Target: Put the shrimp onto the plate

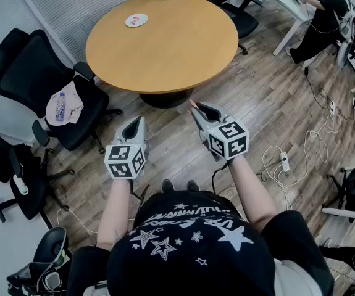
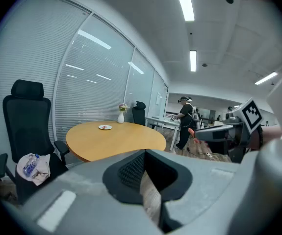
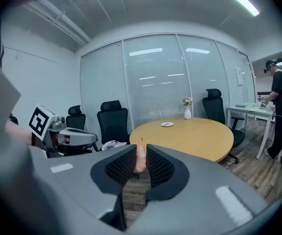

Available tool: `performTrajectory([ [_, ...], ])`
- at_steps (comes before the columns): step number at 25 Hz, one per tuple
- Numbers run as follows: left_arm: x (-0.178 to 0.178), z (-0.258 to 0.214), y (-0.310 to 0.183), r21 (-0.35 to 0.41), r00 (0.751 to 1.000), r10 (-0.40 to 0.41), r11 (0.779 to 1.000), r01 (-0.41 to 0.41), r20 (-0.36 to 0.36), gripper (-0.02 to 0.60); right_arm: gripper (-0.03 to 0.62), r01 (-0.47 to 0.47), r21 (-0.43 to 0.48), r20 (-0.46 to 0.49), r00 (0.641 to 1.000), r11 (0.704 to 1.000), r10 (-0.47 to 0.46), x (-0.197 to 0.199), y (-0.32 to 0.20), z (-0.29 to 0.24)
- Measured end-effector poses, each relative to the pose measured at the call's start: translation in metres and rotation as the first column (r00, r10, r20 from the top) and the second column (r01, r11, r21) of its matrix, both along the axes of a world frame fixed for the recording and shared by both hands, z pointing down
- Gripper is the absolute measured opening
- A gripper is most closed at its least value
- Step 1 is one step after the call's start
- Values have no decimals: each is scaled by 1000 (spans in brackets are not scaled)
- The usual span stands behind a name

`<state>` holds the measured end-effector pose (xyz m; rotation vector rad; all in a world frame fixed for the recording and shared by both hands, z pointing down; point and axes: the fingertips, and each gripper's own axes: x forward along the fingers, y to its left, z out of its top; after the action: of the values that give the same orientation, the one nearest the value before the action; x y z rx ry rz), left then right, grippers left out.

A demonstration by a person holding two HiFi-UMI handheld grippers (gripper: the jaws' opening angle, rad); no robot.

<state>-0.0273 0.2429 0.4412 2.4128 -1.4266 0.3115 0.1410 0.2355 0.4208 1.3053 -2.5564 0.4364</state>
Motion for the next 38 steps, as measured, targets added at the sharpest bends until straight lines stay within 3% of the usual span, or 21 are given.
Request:
performTrajectory([
  [15,-14,15,-1,-29,998,55,998,-56,-19,2,63,-29,-25,-2,1000,999,29,-22,0,5],
  [21,-33,20,-5,-27,997,75,997,-76,-24,2,63,-85,19,14,996,996,85,-30,-7,1],
  [30,-59,34,-22,-55,997,57,997,-60,-48,2,64,-122,-24,40,992,992,123,-43,-16,15],
  [38,-61,51,-61,-84,1000,21,996,-23,-22,3,64,-90,-68,65,993,994,95,-40,-68,38],
])
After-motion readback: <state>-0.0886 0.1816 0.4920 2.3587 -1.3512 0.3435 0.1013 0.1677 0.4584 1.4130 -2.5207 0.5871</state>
